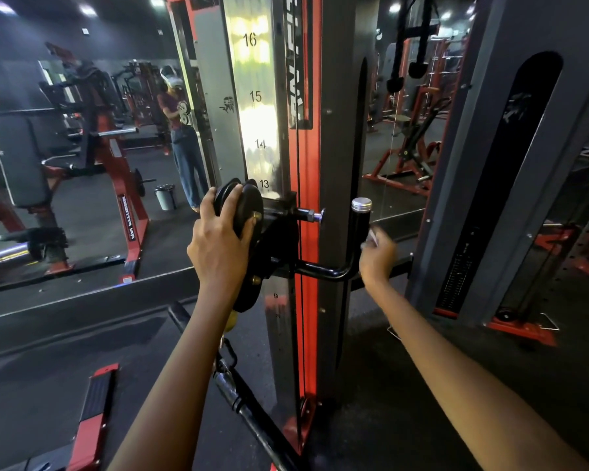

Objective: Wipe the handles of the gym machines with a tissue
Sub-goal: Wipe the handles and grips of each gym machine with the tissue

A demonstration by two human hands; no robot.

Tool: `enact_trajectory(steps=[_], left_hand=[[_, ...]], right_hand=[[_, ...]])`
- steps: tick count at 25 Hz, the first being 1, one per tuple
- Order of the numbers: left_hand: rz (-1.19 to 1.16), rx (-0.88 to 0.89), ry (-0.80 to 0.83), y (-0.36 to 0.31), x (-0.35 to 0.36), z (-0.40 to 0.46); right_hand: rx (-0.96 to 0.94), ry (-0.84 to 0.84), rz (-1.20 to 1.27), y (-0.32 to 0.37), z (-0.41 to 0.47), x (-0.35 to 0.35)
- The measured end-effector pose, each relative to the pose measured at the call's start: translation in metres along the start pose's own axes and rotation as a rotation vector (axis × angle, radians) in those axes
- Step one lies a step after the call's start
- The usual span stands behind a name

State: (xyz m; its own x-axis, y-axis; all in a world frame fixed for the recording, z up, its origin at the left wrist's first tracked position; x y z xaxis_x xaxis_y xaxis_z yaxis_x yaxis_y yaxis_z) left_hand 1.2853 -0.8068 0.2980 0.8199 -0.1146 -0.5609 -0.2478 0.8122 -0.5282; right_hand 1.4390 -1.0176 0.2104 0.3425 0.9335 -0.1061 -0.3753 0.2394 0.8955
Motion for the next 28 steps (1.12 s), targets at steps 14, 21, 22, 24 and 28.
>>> enact_trajectory(steps=[14, 21, 22, 24, 28], left_hand=[[0.003, 0.012, -0.039, 0.001, 0.002, -0.003], [0.003, -0.001, -0.034, 0.003, 0.005, -0.003], [0.005, -0.005, -0.032, 0.003, 0.005, -0.002], [0.009, -0.009, -0.024, 0.003, 0.005, -0.002], [0.001, -0.001, -0.019, 0.005, 0.005, -0.005]], right_hand=[[0.497, 0.232, 0.496, -0.076, -0.07, 0.087], [0.708, -0.053, 0.959, -0.095, -0.03, 0.024], [0.731, -0.066, 0.986, -0.094, -0.029, 0.028], [0.782, 0.036, 0.895, -0.083, -0.031, 0.036], [0.706, 0.025, 0.626, -0.057, -0.014, 0.015]])
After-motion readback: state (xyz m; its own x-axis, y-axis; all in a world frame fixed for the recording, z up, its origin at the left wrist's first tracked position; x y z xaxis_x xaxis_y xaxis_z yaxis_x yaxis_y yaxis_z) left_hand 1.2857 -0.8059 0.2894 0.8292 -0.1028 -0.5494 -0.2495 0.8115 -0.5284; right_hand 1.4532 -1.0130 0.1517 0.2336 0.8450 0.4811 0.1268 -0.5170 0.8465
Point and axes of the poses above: each hand's wrist, its own z-axis towards the middle knuckle, its own x-axis out of the palm, y = z × x, the point moved 2 cm from there along z, towards the middle knuckle, and after that the axes turned 11 degrees about -x, right-handed, at the moved point
